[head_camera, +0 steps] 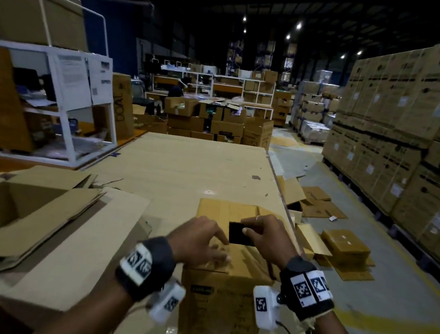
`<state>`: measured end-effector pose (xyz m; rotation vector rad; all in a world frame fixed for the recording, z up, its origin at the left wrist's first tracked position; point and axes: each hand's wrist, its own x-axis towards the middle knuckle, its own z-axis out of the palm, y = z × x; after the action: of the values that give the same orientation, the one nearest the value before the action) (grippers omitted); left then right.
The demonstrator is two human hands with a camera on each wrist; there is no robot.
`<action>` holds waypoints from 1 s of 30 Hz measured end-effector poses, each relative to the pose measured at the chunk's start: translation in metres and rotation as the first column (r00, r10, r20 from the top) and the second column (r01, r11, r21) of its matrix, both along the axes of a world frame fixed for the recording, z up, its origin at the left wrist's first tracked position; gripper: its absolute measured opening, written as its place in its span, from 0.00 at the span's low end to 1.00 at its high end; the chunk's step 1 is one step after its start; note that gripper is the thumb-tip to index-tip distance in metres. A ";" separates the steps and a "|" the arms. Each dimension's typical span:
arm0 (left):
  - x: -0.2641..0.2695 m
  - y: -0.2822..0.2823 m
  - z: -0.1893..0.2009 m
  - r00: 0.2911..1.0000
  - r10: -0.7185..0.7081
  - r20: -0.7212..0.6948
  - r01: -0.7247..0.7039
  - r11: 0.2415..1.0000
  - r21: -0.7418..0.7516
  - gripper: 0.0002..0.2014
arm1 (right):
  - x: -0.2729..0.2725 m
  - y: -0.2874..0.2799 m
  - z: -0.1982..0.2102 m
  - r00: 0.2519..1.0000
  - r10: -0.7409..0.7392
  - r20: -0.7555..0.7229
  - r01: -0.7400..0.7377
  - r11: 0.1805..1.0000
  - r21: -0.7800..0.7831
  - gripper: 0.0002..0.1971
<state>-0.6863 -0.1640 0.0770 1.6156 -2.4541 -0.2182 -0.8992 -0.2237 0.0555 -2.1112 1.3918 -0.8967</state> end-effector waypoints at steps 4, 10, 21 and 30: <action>-0.006 0.025 -0.042 0.989 0.145 -0.018 -0.146 0.986 -0.076 0.30 | 0.018 -0.014 -0.014 0.989 0.079 -0.128 -0.062 0.989 0.137 0.12; -0.005 0.040 -0.069 0.982 0.186 0.029 -0.167 0.934 -0.315 0.27 | 0.030 -0.015 -0.037 0.973 0.171 -0.155 -0.141 0.972 0.190 0.15; 0.006 0.064 -0.067 0.831 0.212 -0.514 -0.512 0.654 -0.557 0.36 | 0.083 -0.023 0.020 0.916 0.399 0.046 -0.401 0.914 0.065 0.24; 0.031 0.078 -0.085 0.787 0.576 -0.220 -0.594 0.613 -0.521 0.17 | 0.125 -0.053 0.013 0.693 0.550 -0.467 -0.518 0.830 0.208 0.28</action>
<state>-0.6551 -0.0861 -0.0080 1.9528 -1.5692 0.5410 -0.7744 -0.2765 0.0684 -2.6096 0.8741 -0.0457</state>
